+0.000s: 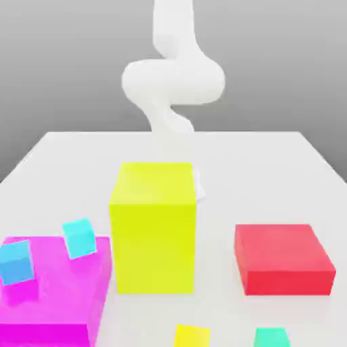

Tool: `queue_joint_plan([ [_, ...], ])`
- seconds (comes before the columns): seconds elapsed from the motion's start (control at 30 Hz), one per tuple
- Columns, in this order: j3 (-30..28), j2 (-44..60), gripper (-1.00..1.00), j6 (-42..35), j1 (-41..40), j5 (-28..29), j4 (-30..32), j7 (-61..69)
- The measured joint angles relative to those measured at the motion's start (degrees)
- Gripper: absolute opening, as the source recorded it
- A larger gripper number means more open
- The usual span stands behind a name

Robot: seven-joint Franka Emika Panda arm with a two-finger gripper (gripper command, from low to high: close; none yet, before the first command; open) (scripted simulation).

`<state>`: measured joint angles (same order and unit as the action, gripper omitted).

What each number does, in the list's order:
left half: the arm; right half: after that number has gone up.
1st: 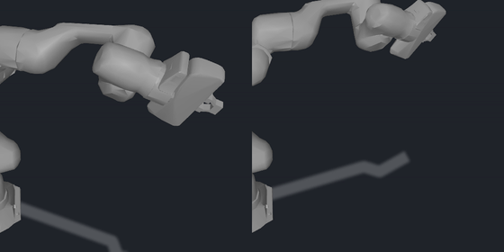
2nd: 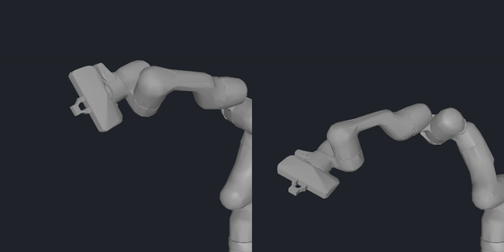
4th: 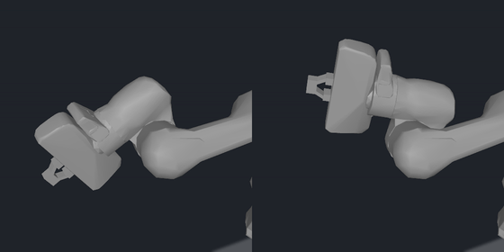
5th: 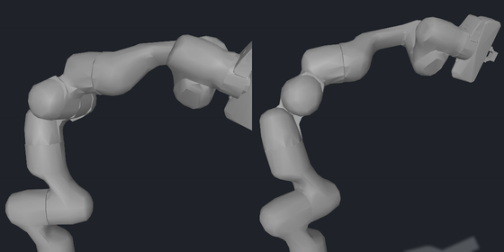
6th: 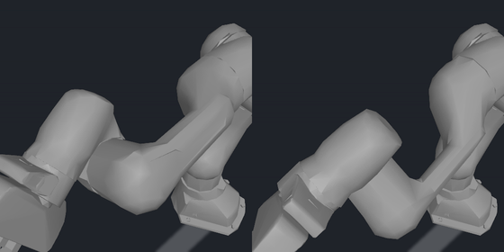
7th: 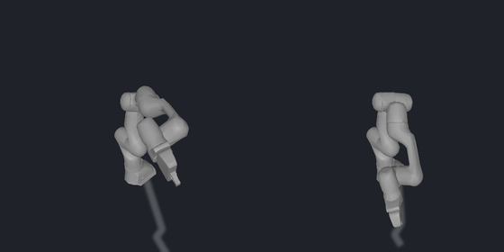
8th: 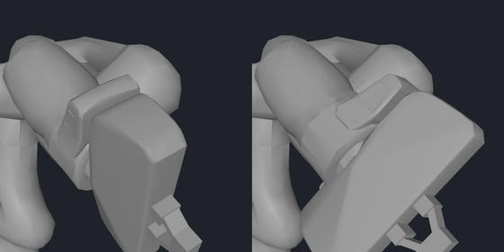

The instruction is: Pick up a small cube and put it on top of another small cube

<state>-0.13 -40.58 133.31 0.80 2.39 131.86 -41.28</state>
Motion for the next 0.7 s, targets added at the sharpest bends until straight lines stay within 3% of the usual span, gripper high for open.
queue_joint_plan([
  [0.37,-3.0,23.3,0.0,6.7,3.9,6.7,0.3,23.1],
  [0.7,-3.9,43.9,0.0,13.3,5.0,3.7,0.8,50.0],
])
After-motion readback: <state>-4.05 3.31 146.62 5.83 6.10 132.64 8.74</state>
